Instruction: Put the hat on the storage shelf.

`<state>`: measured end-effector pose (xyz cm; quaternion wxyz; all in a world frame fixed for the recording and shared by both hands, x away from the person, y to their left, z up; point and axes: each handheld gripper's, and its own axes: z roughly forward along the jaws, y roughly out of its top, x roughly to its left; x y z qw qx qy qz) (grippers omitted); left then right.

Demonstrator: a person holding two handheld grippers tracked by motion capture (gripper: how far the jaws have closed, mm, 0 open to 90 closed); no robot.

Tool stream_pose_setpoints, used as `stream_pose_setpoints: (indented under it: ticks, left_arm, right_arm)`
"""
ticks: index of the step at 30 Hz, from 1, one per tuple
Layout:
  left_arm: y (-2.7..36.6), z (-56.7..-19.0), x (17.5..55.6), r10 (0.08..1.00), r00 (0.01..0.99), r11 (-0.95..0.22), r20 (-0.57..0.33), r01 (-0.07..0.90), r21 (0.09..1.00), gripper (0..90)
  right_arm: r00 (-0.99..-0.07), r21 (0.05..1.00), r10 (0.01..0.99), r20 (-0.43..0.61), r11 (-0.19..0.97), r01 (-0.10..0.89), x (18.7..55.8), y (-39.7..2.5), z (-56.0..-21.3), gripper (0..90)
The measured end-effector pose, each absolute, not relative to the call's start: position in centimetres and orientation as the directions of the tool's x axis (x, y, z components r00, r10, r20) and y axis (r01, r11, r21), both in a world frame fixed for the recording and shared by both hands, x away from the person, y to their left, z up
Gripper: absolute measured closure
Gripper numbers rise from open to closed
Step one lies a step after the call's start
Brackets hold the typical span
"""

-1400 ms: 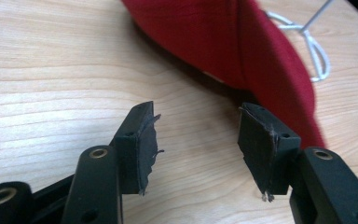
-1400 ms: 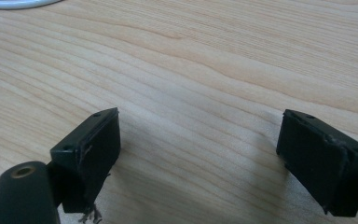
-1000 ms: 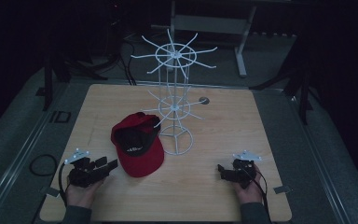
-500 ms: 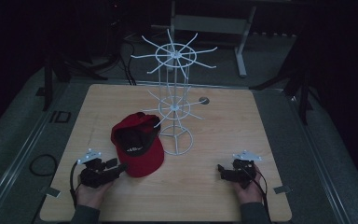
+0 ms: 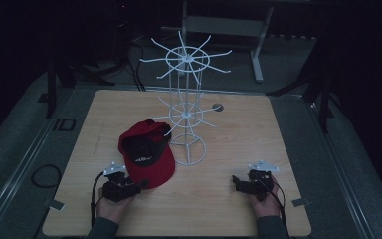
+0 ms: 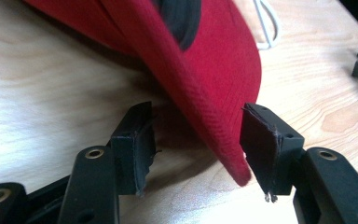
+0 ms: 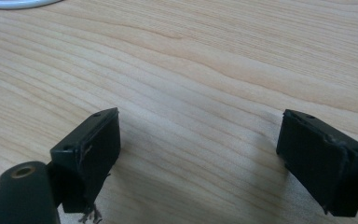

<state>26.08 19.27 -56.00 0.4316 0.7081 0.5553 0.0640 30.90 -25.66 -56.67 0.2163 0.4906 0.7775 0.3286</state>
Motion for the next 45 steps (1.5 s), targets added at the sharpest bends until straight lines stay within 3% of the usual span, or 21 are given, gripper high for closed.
stream_pose_setpoints:
  ticks: [10,16,27,45]
  left_arm:
    - [18.7,-56.8,27.2,0.808,0.366,0.024,-0.462,0.763,0.646,50.3]
    - [18.6,-56.8,27.4,0.782,0.379,0.023,-0.494,0.775,0.631,69.6]
    - [20.5,-56.0,27.7,0.765,0.313,0.133,-0.562,0.778,0.614,82.8]
    - [22.7,-53.9,28.3,0.784,0.313,0.165,-0.536,0.727,0.666,85.9]
  right_arm:
    - [-0.425,0.723,0.905,-0.013,0.302,0.621,30.9,-25.7,-56.7,13.3]
    - [-0.424,0.723,0.905,-0.013,0.302,0.622,30.9,-25.7,-56.7,13.3]
    - [-0.424,0.723,0.905,-0.013,0.302,0.622,30.9,-25.7,-56.7,13.3]
    - [-0.424,0.723,0.905,-0.013,0.302,0.622,30.9,-25.7,-56.7,13.3]
